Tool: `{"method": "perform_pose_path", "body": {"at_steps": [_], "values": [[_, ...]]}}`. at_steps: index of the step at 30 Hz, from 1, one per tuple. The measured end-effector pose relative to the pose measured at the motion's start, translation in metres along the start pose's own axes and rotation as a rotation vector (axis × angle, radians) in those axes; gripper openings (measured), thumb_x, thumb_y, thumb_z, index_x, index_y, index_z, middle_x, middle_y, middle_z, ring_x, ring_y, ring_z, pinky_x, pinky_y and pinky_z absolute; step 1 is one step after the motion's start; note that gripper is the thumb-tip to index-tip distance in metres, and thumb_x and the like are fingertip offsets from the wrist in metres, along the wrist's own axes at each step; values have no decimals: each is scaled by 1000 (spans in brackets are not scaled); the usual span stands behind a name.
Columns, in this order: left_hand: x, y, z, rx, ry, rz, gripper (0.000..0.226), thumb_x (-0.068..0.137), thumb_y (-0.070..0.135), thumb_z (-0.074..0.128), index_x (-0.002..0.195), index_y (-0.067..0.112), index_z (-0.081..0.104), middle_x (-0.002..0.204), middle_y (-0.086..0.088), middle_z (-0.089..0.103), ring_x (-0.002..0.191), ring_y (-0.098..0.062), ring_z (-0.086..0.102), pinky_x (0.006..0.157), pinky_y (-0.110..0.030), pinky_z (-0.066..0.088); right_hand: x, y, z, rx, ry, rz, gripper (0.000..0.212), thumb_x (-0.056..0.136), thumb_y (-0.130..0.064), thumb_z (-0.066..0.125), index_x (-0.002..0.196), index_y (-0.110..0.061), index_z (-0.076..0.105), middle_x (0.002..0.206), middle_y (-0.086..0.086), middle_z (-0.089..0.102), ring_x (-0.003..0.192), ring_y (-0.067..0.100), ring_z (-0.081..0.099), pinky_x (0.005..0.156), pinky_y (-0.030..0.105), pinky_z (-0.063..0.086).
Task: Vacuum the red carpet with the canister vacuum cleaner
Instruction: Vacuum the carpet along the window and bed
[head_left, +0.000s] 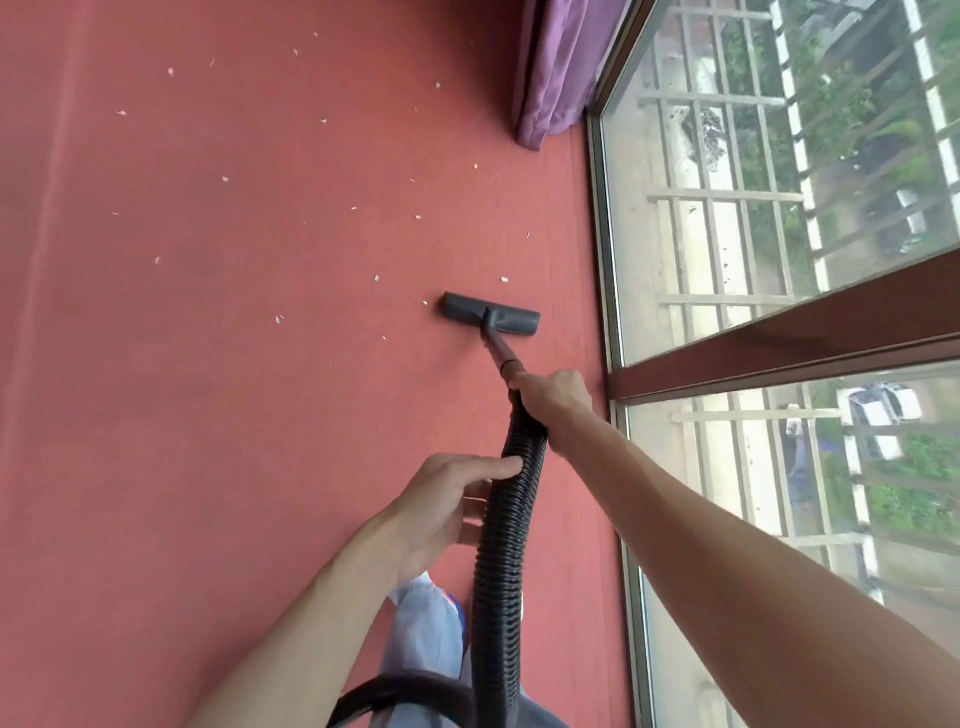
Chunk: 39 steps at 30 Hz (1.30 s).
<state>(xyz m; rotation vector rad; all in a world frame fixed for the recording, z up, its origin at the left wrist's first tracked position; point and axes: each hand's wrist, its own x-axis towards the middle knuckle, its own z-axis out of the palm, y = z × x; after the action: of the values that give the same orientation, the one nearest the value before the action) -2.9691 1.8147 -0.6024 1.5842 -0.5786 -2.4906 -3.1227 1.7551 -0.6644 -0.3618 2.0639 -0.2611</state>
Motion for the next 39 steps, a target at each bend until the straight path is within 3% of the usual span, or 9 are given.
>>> {"method": "perform_pose_path", "body": {"at_steps": [5,8,10,14,17,22,26,33,39], "values": [[6,19,-15,32,61,61,31,87,31,71,96,2,75,82,-12,69,74,-23,63,66,-34,53,17,-20,14,155,-50,58,33,72,-31,68,88,-3,63,92,16,73,79,33,72,73,48,61],[11,25,-27,21,120,101,42,86,37,73,100,-3,74,82,-8,70,75,-22,63,72,-36,52,20,-32,22,301,-172,104,39,79,-36,72,101,-5,63,96,11,72,77,25,69,63,32,56],[11,29,-36,17,142,117,42,86,37,72,99,-3,74,81,-9,70,74,-24,64,71,-36,53,18,-36,26,412,-289,152,44,80,-45,70,105,-9,63,91,7,68,74,21,64,62,29,51],[-4,43,-59,78,68,106,28,86,35,71,88,7,77,77,-9,69,66,-22,63,60,-29,48,9,-29,39,670,-425,244,37,86,-44,61,101,-10,57,78,5,59,68,18,56,63,33,47],[-20,54,-73,101,-19,79,23,86,31,70,80,10,78,77,-11,69,65,-23,63,57,-27,50,-7,-25,43,718,-465,246,32,88,-38,60,100,-9,58,76,4,56,66,17,53,65,32,47],[-29,68,-73,118,-46,75,28,87,30,71,95,3,75,81,-12,71,71,-24,66,64,-31,53,-27,-43,45,778,-401,252,18,90,-27,59,88,-10,55,67,3,48,54,14,46,44,19,44],[-15,84,-70,115,51,108,38,87,30,72,104,-5,73,82,-9,72,69,-18,66,60,-28,54,-15,-73,42,699,-349,255,24,91,-33,56,90,-9,55,72,5,52,57,15,49,50,23,45],[27,101,-61,57,252,171,33,90,33,70,100,2,76,70,2,71,53,-6,63,58,-22,52,42,-107,47,591,-265,210,35,82,-47,66,101,-19,60,76,0,60,59,16,58,54,25,48],[20,111,-71,65,-2,100,17,91,24,69,93,7,70,82,-6,72,70,-14,66,60,-27,53,35,-105,31,622,-269,202,31,84,-34,66,105,-11,63,76,4,61,52,15,57,45,22,47]]}}
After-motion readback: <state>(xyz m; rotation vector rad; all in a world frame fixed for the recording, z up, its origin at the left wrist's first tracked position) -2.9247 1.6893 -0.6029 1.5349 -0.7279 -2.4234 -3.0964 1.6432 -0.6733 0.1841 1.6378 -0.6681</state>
